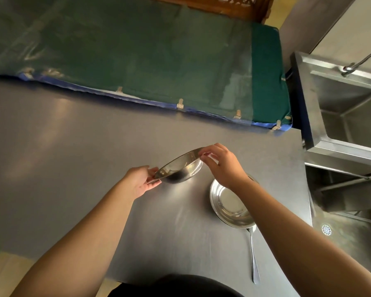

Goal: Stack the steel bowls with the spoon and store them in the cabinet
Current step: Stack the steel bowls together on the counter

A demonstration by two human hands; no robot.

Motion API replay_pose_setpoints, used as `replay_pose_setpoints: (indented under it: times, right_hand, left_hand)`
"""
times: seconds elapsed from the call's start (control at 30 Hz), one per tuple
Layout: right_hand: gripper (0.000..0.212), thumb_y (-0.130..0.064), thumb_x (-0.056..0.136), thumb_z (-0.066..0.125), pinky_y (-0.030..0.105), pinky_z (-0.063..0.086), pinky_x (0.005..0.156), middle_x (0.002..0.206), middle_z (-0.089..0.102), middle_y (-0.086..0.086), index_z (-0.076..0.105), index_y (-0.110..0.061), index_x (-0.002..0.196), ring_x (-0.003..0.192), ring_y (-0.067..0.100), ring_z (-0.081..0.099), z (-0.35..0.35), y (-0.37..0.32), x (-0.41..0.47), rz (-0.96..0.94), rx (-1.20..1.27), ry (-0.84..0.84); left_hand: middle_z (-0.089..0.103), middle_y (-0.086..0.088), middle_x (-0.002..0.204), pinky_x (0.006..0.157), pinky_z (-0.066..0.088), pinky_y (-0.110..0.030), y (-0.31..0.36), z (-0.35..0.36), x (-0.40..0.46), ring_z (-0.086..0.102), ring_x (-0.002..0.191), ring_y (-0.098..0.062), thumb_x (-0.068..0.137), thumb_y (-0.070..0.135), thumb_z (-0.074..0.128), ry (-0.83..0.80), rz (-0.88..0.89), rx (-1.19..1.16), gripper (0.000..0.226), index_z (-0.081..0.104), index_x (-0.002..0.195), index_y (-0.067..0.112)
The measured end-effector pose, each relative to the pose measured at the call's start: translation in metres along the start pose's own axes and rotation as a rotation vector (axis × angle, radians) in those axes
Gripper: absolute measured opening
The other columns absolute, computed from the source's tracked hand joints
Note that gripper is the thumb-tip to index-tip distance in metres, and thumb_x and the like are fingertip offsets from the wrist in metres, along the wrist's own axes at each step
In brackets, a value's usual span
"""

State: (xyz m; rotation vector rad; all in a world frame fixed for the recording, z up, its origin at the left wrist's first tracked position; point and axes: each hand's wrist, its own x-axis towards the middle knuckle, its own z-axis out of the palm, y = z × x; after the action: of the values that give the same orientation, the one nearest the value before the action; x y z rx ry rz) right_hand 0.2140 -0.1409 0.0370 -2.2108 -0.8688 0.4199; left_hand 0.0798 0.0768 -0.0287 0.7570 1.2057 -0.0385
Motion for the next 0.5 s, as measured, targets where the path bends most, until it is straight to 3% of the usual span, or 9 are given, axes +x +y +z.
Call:
replay_pose_setpoints:
  times: [0.1,0.13,0.23,0.3,0.37,0.43,0.5]
  right_hand:
    - [0.015,-0.020,0.096,0.064,0.014,0.048,0.089,0.103,0.063,-0.011,0.072,-0.025,0.107,0.097,0.002,0.065,-0.007,0.007,-0.017,0.105,0.145,0.025]
    - [0.013,-0.022,0.095,0.064,0.010,0.048,0.084,0.102,0.064,-0.013,0.072,-0.028,0.103,0.095,-0.001,0.065,-0.009,0.009,-0.022,0.138,0.179,0.043]
    - [0.011,-0.026,0.090,0.068,0.014,0.051,0.072,0.096,0.068,-0.013,0.070,-0.035,0.095,0.083,0.001,0.067,-0.016,0.017,-0.035,0.228,0.202,0.118]
    - [0.022,-0.020,0.088,0.071,0.030,0.059,0.072,0.096,0.069,-0.006,0.067,-0.032,0.107,0.075,0.011,0.070,-0.020,0.022,-0.044,0.318,0.245,0.156]
    - [0.046,-0.012,0.089,0.072,0.038,0.061,0.075,0.102,0.065,-0.002,0.056,-0.027,0.129,0.074,0.018,0.071,-0.025,0.028,-0.054,0.388,0.311,0.182]
    - [0.057,-0.007,0.089,0.071,0.037,0.062,0.075,0.104,0.063,-0.001,0.050,-0.020,0.141,0.072,0.016,0.070,-0.030,0.035,-0.062,0.438,0.339,0.196]
    - [0.053,-0.001,0.089,0.068,0.027,0.061,0.066,0.099,0.064,-0.001,0.055,-0.013,0.139,0.063,0.007,0.068,-0.038,0.043,-0.072,0.469,0.367,0.222]
  left_hand:
    - [0.055,-0.015,0.080,0.051,0.059,-0.035,-0.004,0.007,-0.009,0.060,0.069,-0.025,0.090,-0.025,0.039,0.003,0.012,0.113,0.026,0.051,0.084,-0.002]
    - [0.056,-0.016,0.079,0.052,0.059,-0.035,-0.006,0.009,-0.012,0.061,0.070,-0.025,0.088,-0.026,0.040,-0.015,0.017,0.135,0.027,0.050,0.082,-0.002]
    - [0.068,-0.014,0.091,0.073,0.056,-0.039,-0.011,0.014,-0.021,0.065,0.089,-0.028,0.085,-0.027,0.045,-0.131,0.036,0.164,0.037,0.050,0.109,0.001]
    - [0.075,-0.009,0.088,0.074,0.057,-0.037,-0.014,0.020,-0.026,0.068,0.092,-0.027,0.081,-0.028,0.047,-0.189,0.094,0.244,0.046,0.060,0.115,0.000]
    - [0.077,-0.005,0.087,0.072,0.060,-0.035,-0.018,0.031,-0.033,0.071,0.091,-0.025,0.078,-0.027,0.049,-0.209,0.160,0.329,0.053,0.068,0.114,0.006]
    - [0.076,-0.006,0.099,0.069,0.061,-0.034,-0.021,0.042,-0.039,0.071,0.093,-0.024,0.077,-0.025,0.052,-0.211,0.224,0.387,0.056,0.067,0.117,0.011]
    - [0.073,-0.008,0.104,0.067,0.062,-0.033,-0.027,0.055,-0.043,0.072,0.090,-0.023,0.079,-0.021,0.054,-0.224,0.283,0.455,0.052,0.066,0.117,0.013]
